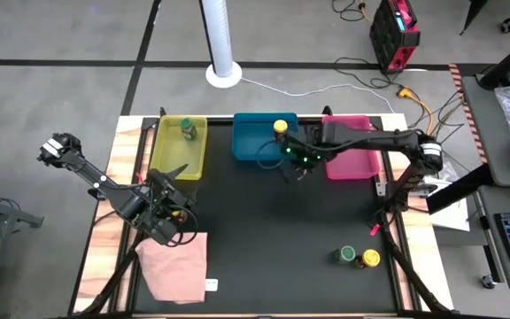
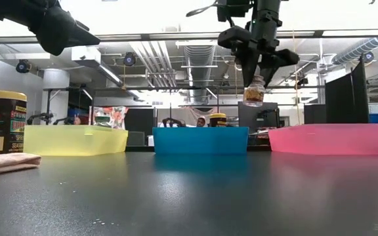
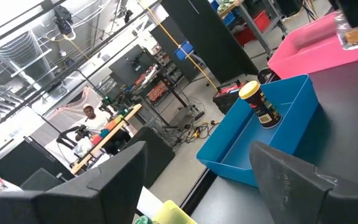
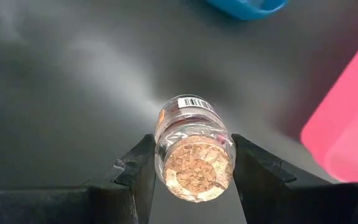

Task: Sort spices by type
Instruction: Put the right brown seasoning bottle into the pink bin

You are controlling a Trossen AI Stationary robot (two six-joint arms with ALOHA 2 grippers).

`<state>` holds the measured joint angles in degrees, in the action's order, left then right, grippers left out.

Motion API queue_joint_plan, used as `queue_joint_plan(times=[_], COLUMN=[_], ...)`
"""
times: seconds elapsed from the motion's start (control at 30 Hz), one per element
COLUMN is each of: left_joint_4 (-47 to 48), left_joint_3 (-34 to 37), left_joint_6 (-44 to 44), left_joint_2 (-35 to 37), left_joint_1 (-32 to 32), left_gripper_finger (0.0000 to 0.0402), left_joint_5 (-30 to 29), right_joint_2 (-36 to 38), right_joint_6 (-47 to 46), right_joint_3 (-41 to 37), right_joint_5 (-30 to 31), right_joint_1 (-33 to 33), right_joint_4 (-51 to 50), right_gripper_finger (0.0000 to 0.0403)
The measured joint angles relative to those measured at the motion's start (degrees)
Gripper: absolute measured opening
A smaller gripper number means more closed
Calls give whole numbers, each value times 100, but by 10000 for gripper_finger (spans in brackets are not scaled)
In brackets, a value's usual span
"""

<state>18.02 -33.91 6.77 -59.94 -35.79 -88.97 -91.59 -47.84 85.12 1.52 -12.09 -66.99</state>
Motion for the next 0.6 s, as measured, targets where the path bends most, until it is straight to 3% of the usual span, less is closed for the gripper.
queue_joint_plan(times=[0.23, 0.6], left_joint_4=[0, 0], left_joint_3=[0, 0], left_joint_6=[2, 14], left_joint_2=[0, 0], left_joint_1=[0, 0], left_gripper_finger=[268, 268], left_joint_5=[0, 0], right_joint_2=[1, 21], right_joint_6=[314, 1262], right_joint_3=[83, 269], right_joint_5=[-12, -48], right_joint_1=[-447, -1731], right_joint_4=[-196, -502], right_gripper_finger=[168, 168])
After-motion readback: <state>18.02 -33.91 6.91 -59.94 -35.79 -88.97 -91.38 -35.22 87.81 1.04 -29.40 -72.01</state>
